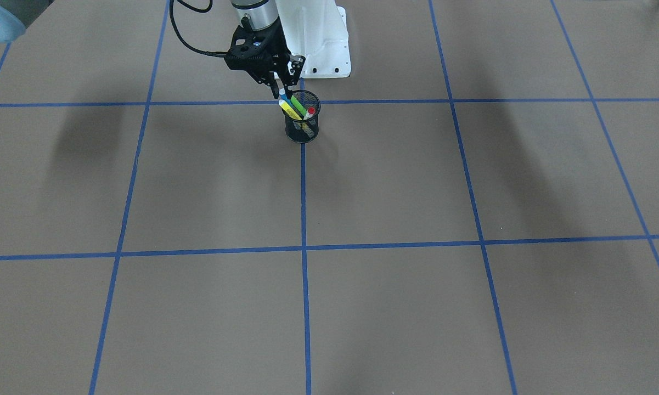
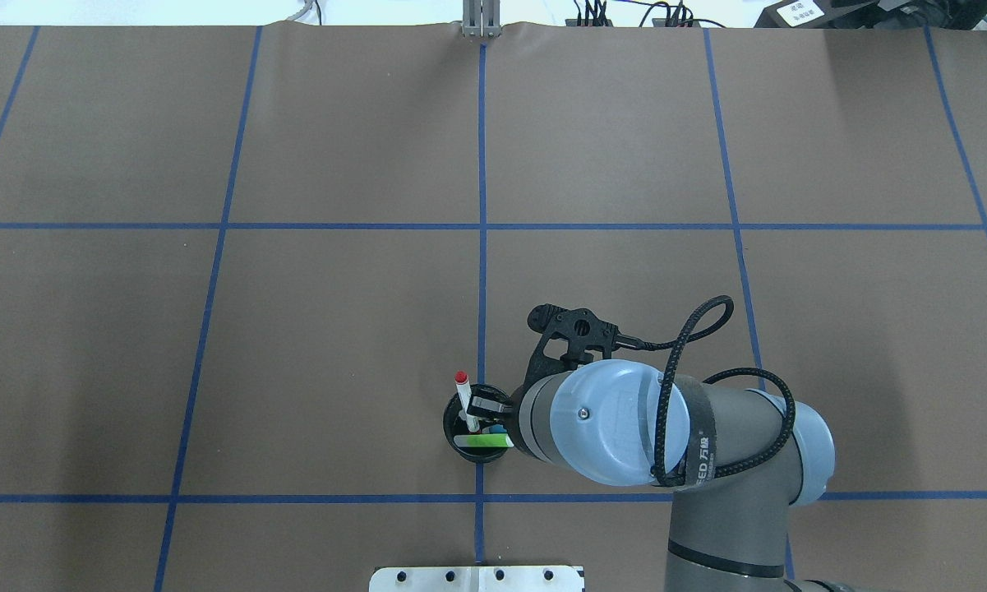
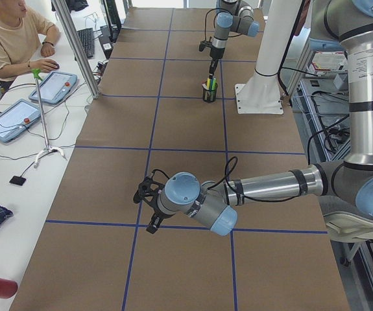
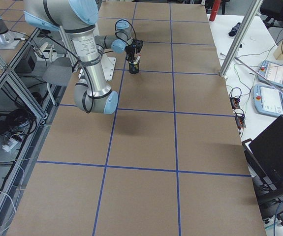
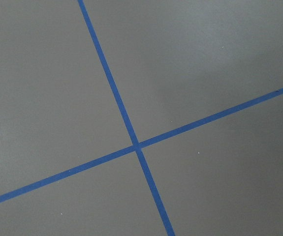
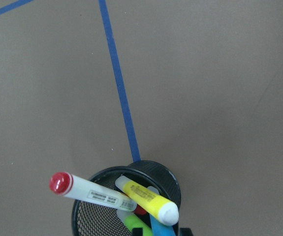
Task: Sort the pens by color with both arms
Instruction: 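Lower the right gripper and close it on the blue marker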
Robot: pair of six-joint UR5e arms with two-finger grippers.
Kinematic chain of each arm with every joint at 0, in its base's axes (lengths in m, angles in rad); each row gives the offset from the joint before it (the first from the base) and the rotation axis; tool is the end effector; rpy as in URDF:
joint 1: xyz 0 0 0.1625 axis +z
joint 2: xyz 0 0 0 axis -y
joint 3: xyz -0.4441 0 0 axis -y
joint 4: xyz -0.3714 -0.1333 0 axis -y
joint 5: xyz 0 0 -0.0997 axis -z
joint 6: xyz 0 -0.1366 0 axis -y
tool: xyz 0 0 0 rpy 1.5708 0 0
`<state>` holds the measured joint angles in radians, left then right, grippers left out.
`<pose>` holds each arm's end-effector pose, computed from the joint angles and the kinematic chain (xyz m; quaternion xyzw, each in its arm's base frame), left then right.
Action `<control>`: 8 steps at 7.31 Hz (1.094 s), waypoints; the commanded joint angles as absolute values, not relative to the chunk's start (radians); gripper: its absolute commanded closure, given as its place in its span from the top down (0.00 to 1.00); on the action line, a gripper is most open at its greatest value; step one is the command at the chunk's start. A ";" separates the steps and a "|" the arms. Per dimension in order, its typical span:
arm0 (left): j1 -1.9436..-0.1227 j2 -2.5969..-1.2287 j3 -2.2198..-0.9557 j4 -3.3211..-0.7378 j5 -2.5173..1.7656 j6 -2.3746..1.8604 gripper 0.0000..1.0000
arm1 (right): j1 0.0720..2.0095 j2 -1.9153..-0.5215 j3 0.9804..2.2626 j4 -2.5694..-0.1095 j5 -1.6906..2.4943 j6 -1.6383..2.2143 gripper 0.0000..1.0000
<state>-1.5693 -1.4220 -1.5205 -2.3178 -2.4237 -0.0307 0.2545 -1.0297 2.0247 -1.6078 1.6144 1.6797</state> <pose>-0.0298 -0.4302 0.6999 0.2399 0.4021 0.0991 0.8780 -0.5486 -0.2743 0.2286 0.0142 -0.4610 0.1504 0.8745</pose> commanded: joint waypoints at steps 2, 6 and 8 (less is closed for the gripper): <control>-1.569 -1.422 -1.522 -2.319 -2.424 -0.031 1.00 | 0.256 -1.034 2.023 -1.609 1.611 1.680 0.37; -1.569 -1.420 -1.520 -2.319 -2.424 -0.031 1.00 | 0.255 -1.032 2.026 -1.609 1.614 1.681 0.35; -1.569 -1.420 -1.520 -2.319 -2.424 -0.031 1.00 | 0.253 -1.034 2.025 -1.609 1.612 1.681 0.34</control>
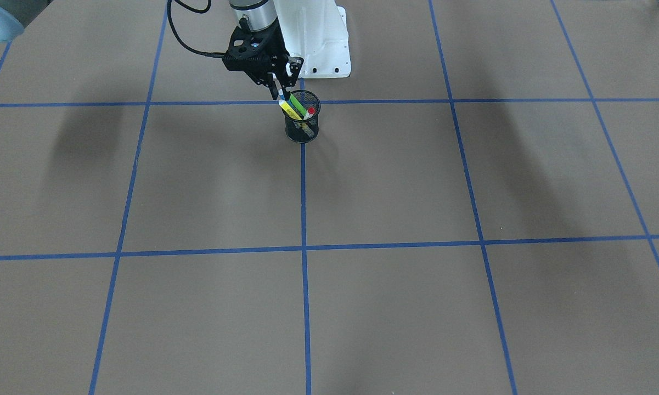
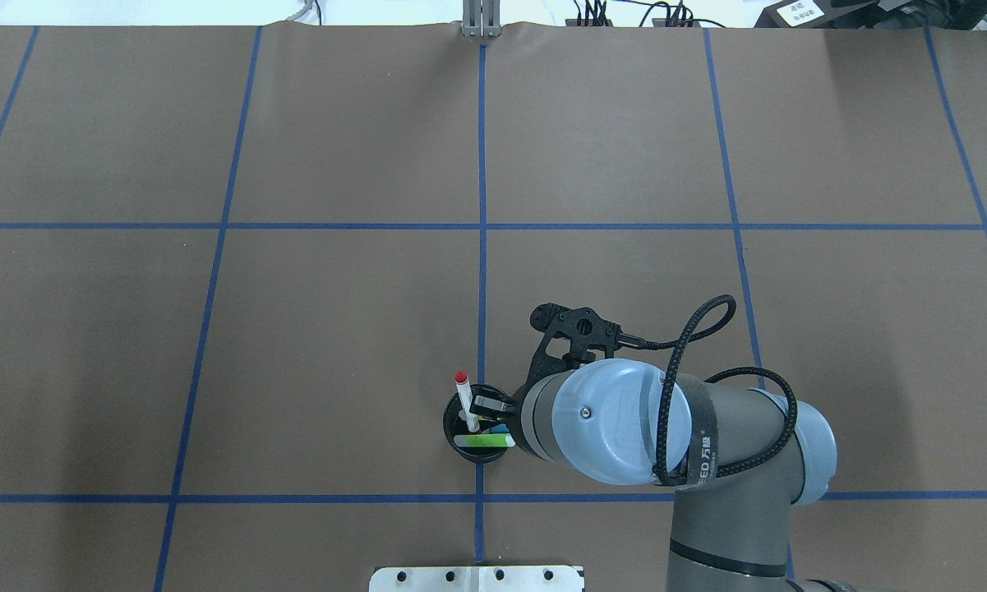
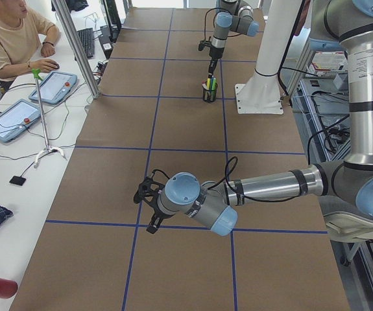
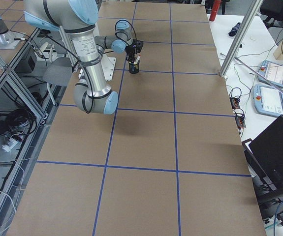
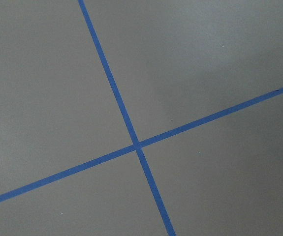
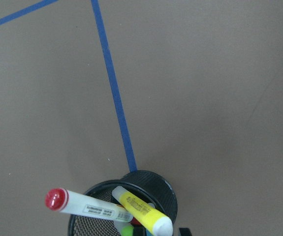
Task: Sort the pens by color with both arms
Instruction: 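Lower the right gripper and close it on the blue marker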
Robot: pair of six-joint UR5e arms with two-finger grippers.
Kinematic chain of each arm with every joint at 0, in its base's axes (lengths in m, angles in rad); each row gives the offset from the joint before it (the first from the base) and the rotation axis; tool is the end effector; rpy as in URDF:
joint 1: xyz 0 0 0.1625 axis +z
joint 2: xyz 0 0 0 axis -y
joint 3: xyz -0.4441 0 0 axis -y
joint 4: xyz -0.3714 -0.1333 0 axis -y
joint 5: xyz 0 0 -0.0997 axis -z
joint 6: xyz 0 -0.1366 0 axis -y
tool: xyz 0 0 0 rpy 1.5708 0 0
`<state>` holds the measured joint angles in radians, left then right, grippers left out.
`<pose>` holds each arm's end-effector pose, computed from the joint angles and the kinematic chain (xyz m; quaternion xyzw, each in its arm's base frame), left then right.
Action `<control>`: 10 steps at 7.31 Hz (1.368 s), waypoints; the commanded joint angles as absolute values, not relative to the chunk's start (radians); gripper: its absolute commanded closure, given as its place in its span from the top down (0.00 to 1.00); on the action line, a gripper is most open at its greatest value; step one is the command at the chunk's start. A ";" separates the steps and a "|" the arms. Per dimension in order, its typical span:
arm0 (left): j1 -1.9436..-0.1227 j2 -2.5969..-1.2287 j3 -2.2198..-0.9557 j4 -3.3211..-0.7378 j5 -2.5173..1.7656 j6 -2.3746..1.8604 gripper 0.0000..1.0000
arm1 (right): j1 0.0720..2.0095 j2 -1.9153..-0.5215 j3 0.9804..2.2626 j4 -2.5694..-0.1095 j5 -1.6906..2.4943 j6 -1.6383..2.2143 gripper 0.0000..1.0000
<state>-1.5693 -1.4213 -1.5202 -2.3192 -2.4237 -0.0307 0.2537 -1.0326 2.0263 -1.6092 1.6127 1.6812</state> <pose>-0.0298 -0.4298 0.7002 0.2400 0.4021 0.0992 0.8780 -0.5481 -0.2739 0.2300 0.0143 -0.4597 0.1513 0.8750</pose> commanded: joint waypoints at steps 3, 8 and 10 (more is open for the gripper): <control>-1.569 -1.420 -1.520 -2.319 -2.424 -0.031 1.00 | 0.252 -1.031 2.025 -1.608 1.615 1.681 0.23; -1.569 -1.420 -1.516 -2.319 -2.424 -0.029 1.00 | 0.274 -1.037 2.078 -1.621 1.623 1.681 0.00; -1.569 -1.420 -1.516 -2.321 -2.424 -0.029 1.00 | 0.284 -1.026 2.140 -1.693 1.626 1.680 0.00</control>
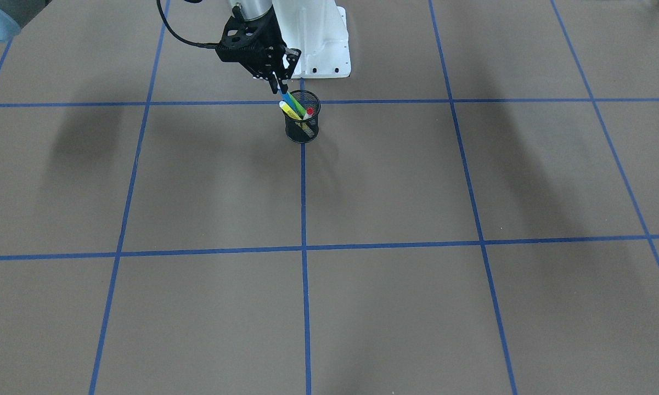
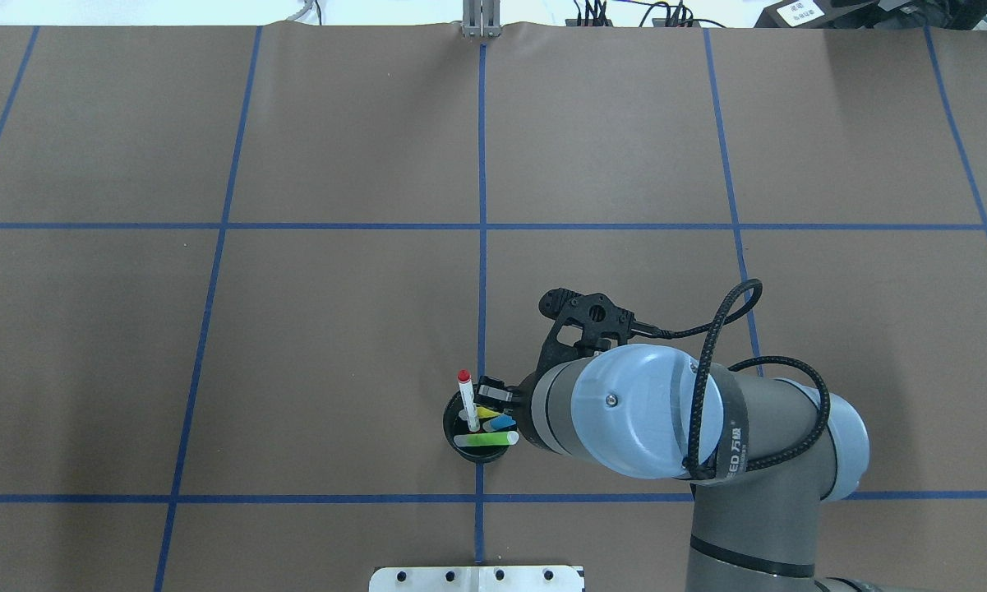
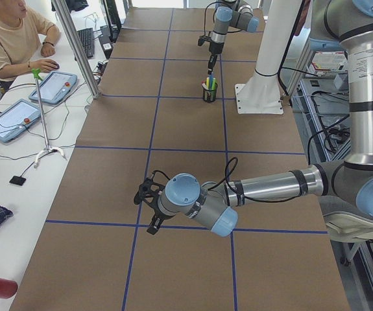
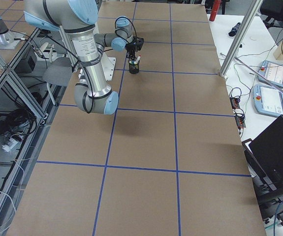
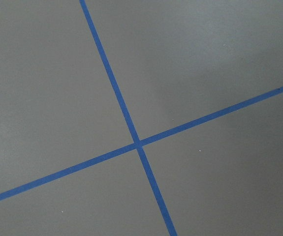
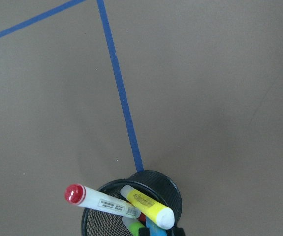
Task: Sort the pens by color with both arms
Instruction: 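Lift the blue marker out of the cup with the right gripper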
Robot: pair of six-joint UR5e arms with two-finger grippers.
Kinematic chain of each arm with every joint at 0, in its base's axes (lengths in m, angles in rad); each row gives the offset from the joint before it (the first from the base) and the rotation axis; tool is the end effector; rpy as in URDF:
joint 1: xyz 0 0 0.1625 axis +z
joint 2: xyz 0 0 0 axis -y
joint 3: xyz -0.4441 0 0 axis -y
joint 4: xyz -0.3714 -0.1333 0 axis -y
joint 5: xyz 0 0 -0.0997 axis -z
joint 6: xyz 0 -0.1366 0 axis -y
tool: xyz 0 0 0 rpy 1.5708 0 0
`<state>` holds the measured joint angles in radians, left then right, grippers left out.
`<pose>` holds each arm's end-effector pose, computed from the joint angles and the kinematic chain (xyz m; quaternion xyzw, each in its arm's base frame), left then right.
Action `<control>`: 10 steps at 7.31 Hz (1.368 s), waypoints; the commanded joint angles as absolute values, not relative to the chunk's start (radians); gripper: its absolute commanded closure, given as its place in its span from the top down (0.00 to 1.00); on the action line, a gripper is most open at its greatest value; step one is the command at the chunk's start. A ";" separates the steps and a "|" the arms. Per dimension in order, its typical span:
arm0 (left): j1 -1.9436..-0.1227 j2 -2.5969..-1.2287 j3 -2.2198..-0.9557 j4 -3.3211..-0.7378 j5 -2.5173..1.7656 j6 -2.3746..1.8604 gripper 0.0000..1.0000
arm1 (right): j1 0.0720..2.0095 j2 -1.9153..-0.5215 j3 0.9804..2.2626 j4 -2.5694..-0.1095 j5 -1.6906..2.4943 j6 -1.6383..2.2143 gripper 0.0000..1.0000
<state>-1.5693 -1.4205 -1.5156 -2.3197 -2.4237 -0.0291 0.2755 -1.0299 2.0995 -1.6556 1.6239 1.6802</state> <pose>-0.0298 -0.4289 0.7027 0.2382 0.4022 0.0989 0.8785 -0.5199 -0.2780 0.2099 0.0159 -0.4729 0.1562 0.8670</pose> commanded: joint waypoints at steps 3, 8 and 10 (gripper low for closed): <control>-1.569 -1.419 -1.516 -2.327 -2.424 -0.031 1.00 | 0.382 -1.020 2.219 -1.727 1.757 1.680 0.00; -1.569 -1.417 -1.516 -2.333 -2.424 -0.031 1.00 | 0.504 -0.945 2.122 -1.715 1.729 1.623 0.00; -1.569 -1.417 -1.516 -2.332 -2.424 -0.031 1.00 | 0.558 -0.908 1.940 -1.589 1.698 1.582 0.00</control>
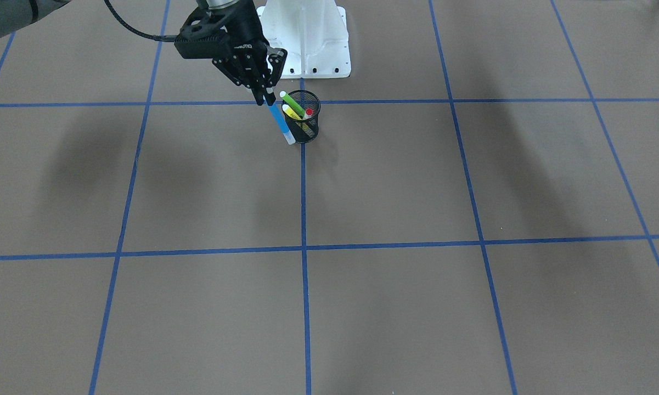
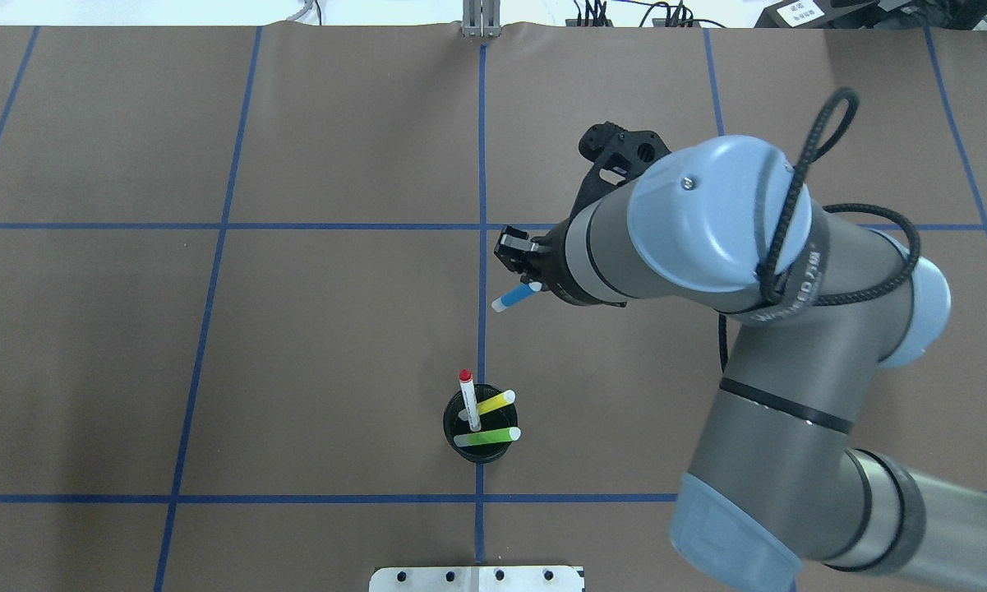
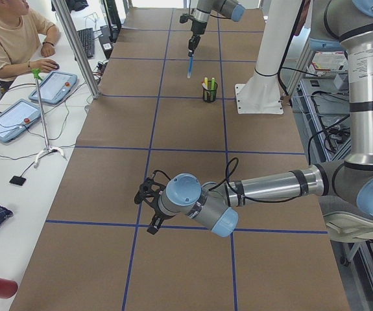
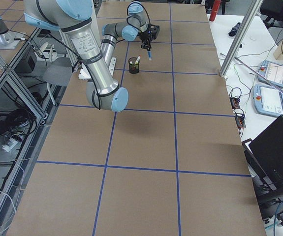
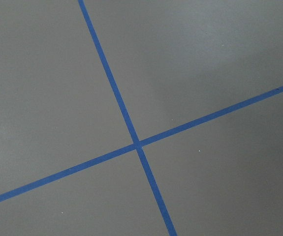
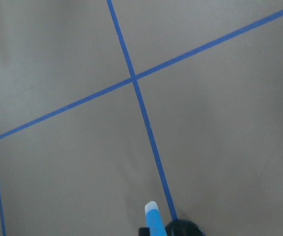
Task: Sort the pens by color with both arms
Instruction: 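Lift the blue marker out of the cup with the right gripper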
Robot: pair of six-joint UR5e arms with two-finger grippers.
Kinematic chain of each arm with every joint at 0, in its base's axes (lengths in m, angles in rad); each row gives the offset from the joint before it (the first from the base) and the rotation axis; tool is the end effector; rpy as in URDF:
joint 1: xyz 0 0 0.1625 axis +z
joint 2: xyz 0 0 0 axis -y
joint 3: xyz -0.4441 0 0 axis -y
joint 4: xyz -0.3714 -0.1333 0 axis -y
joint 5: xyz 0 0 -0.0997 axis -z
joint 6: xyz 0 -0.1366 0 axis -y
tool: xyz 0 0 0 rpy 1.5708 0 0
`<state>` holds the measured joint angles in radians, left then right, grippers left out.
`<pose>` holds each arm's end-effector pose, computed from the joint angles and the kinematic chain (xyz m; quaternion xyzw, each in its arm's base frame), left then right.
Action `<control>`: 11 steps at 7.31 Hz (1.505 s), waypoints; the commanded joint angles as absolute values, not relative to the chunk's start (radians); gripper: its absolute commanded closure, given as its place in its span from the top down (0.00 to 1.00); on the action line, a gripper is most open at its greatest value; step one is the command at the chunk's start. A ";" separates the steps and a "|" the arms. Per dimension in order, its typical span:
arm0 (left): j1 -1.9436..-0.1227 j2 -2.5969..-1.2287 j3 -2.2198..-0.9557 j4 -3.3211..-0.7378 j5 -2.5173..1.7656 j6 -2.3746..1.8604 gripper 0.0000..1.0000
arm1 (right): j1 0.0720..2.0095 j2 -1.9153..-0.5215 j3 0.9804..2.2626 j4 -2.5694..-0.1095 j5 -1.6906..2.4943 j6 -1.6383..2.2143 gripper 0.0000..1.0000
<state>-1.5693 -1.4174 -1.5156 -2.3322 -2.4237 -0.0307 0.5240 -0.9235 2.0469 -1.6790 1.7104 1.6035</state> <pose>-0.0298 -0.4276 0.7024 0.2420 0.4019 0.1001 0.8774 -0.4588 -0.3972 0.1686 0.0588 -0.4852 0.2069 0.8475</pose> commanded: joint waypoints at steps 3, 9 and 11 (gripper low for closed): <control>-1.568 -1.420 -1.516 -2.330 -2.424 -0.032 1.00 | 0.617 -0.896 1.742 -1.379 1.616 1.477 0.00; -1.563 -1.424 -1.516 -2.332 -2.424 -0.034 1.00 | 0.707 -0.691 1.286 -1.212 1.408 1.448 0.00; -1.563 -1.424 -1.516 -2.330 -2.424 -0.034 1.00 | 0.701 -0.676 1.186 -1.126 1.358 1.428 0.00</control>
